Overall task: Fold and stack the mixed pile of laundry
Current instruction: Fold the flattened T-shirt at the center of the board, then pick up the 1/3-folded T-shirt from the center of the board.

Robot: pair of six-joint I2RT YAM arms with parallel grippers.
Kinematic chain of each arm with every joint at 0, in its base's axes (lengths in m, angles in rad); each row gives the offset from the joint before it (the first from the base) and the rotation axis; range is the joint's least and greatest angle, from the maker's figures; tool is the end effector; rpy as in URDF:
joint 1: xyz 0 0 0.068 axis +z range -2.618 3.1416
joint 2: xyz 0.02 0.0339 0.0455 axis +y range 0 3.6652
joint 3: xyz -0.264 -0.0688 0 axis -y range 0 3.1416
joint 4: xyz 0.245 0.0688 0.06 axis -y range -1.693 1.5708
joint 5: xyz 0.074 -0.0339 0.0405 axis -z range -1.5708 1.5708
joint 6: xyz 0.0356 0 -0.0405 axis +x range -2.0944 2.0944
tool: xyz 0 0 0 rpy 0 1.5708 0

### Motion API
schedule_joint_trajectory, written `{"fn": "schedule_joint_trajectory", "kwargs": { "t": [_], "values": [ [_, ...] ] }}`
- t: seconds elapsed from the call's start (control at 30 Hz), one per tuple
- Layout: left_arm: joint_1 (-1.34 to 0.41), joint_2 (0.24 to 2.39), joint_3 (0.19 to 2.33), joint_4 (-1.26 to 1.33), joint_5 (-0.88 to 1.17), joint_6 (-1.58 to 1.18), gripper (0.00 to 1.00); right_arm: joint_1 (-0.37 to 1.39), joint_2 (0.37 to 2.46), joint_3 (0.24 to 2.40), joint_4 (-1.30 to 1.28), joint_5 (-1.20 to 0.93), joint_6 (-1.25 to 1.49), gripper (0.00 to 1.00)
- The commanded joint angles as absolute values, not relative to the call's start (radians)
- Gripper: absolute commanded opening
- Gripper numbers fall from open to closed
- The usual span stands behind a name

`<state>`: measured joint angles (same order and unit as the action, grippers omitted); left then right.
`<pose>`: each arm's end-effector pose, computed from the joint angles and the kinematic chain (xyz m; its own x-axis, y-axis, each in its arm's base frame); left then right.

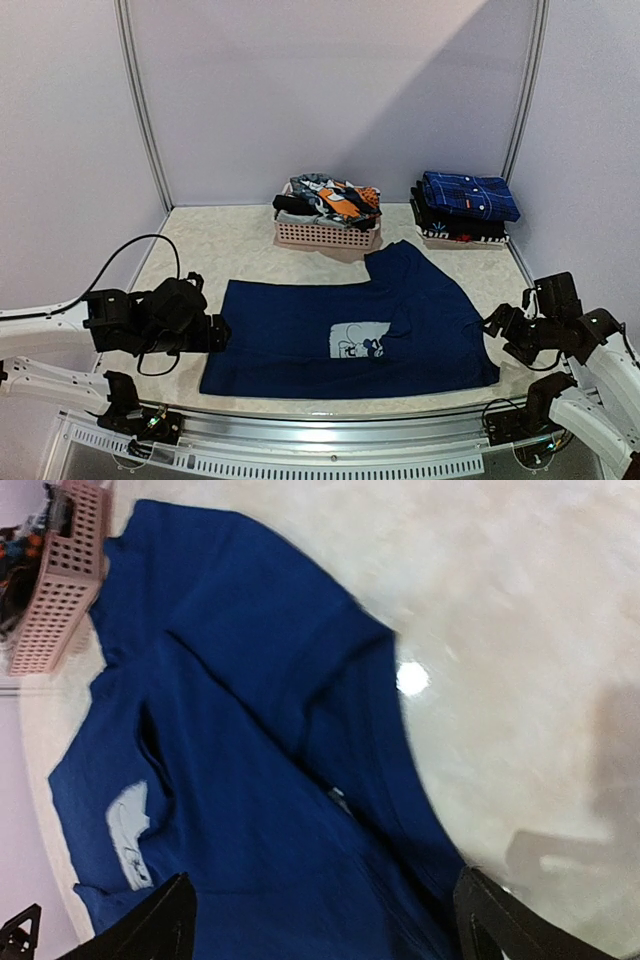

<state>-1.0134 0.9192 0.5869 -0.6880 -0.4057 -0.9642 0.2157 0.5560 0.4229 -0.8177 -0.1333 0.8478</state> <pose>0.1002 -0.1342 0.2093 -0.8079 -0.1310 -0.5746 0.0119 0.9712 -0.2380 0.1065 0.0282 0.1908 -0.7416 0.5983 -0.3033 0.4059 0.7602 0.5072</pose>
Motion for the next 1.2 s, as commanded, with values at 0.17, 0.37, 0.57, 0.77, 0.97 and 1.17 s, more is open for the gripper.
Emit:
{"fn": "schedule_joint_trajectory", "kwargs": {
  "t": [0.17, 0.37, 0.57, 0.77, 0.97, 1.17],
  "values": [
    [-0.973, 1.017, 0.557, -0.388, -0.554, -0.78, 0.82, 0.219, 0.715, 0.516, -0.499, -0.111, 0.752, 0.95],
    [-0.954, 1.085, 0.575, -0.33, -0.564, -0.72, 0.81, 0.222, 0.878, 0.69, -0.522, -0.084, 0.603, 0.94],
    [-0.927, 1.118, 0.566, -0.243, -0.558, -0.691, 0.8, 0.259, 1.079, 0.86, -0.504, -0.08, 0.503, 0.92],
    [-0.906, 1.166, 0.571, -0.203, -0.538, -0.648, 0.78, 0.353, 1.35, 1.056, -0.508, -0.044, 0.41, 0.9],
    [-0.89, 1.203, 0.567, -0.167, -0.522, -0.637, 0.77, 0.38, 1.604, 1.27, -0.529, -0.035, 0.328, 0.86],
    [-0.88, 1.258, 0.57, -0.122, -0.489, -0.641, 0.75, 0.382, 1.846, 1.473, -0.551, -0.037, 0.286, 0.79]
  ]
}}
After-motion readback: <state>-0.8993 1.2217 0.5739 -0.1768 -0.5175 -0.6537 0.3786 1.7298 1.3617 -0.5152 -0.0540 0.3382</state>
